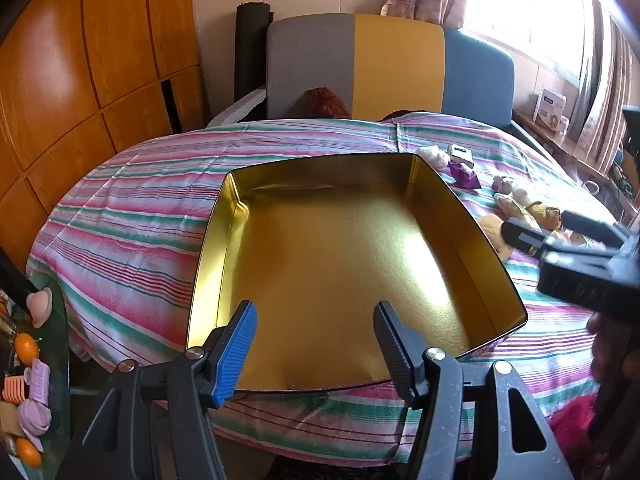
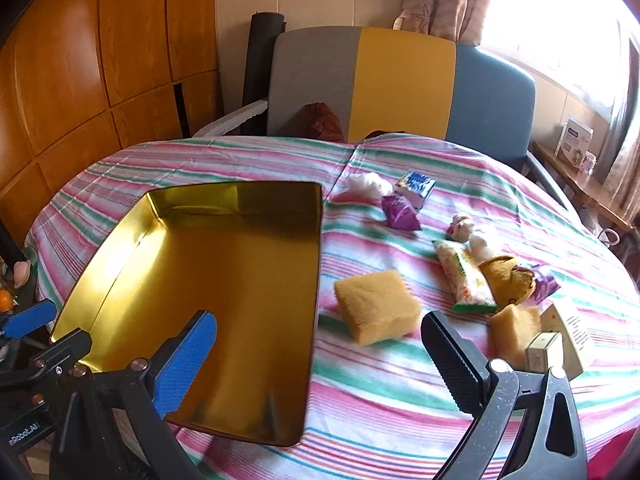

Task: Organize objects
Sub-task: 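Move the left tool from the gold tray toward the yellow sponge, then grasp the yellow sponge with the left tool and lift it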

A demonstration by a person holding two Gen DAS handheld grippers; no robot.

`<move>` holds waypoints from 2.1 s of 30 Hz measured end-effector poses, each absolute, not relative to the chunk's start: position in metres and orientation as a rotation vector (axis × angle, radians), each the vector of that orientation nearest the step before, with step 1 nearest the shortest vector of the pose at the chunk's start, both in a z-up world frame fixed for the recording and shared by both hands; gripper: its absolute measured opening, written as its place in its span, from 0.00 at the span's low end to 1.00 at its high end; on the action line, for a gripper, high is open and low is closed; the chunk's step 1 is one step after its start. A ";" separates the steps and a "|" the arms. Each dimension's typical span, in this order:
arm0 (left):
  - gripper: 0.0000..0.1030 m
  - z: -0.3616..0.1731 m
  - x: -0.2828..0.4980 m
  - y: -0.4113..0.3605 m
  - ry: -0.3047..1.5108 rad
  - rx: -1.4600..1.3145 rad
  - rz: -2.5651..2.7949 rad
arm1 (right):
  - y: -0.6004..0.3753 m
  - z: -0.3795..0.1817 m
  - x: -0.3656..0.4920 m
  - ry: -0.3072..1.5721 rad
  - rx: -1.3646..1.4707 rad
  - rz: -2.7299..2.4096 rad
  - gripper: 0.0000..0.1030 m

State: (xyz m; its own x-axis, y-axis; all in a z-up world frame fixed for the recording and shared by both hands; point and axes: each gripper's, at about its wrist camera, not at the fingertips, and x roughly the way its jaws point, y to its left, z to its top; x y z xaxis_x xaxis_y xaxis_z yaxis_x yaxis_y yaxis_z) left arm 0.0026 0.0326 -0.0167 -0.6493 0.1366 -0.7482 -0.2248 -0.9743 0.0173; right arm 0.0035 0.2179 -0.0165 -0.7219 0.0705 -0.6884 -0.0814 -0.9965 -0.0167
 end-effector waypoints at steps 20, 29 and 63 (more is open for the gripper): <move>0.66 -0.018 -0.007 0.066 0.224 -1.191 2.505 | 0.376 0.004 0.000 0.131 -1.054 2.672 1.00; 0.66 0.008 -0.022 0.122 0.393 -1.104 2.319 | 0.477 -0.033 0.011 0.677 -1.057 2.550 1.00; 0.52 -0.059 -0.067 0.285 0.746 -1.105 1.890 | 0.499 -0.018 0.019 0.912 -0.997 2.618 1.00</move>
State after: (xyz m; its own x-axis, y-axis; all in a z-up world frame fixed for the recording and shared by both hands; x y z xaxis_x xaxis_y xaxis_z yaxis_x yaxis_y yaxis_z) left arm -0.0671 0.2851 -0.0586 -0.2936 0.3438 -0.8920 -0.8605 -0.5015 0.0900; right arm 0.0193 0.4985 -0.0178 -0.7542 -0.0353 -0.6557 -0.3798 -0.7911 0.4795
